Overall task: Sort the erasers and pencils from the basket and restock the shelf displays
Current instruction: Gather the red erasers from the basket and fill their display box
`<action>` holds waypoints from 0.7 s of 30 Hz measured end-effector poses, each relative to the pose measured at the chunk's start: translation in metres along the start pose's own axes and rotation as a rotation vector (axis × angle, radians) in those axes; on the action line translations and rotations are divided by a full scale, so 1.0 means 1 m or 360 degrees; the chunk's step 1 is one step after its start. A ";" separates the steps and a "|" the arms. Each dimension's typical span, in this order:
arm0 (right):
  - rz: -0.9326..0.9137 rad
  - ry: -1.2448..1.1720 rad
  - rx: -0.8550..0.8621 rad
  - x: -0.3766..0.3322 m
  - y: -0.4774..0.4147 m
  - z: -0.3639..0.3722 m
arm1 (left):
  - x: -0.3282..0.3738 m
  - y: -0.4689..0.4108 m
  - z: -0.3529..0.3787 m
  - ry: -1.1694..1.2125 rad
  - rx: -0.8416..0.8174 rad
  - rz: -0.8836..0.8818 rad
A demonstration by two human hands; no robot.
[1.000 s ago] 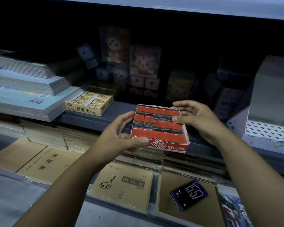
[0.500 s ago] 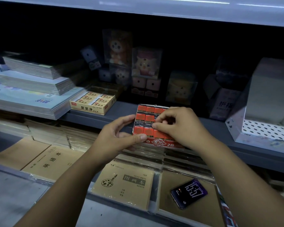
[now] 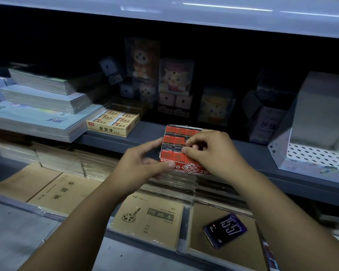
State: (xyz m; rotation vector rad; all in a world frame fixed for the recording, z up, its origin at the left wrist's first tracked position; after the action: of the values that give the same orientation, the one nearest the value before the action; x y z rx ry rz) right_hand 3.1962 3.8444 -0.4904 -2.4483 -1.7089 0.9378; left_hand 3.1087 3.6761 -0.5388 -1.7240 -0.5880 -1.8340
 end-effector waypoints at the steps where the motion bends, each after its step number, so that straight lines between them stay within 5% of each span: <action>1: 0.0000 -0.0003 0.0011 0.000 0.001 0.000 | 0.000 0.000 0.000 -0.0016 0.0005 0.0000; 21: -0.0007 0.0133 0.0098 0.029 0.032 -0.032 | 0.010 0.013 -0.006 -0.0330 0.0160 -0.0004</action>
State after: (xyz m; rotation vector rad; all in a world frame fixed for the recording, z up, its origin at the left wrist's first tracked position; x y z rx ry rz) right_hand 3.2451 3.8661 -0.4887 -2.4077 -1.6337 0.8613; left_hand 3.1125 3.6614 -0.5305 -1.8581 -0.7524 -1.6093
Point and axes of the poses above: each hand's wrist, its own y-axis away from the middle knuckle, its own z-axis out of the palm, x = y × z, the point moved 6 cm from there along -y, towards the middle knuckle, and after that the axes turned 9 degrees about y, right-handed, at the moved point
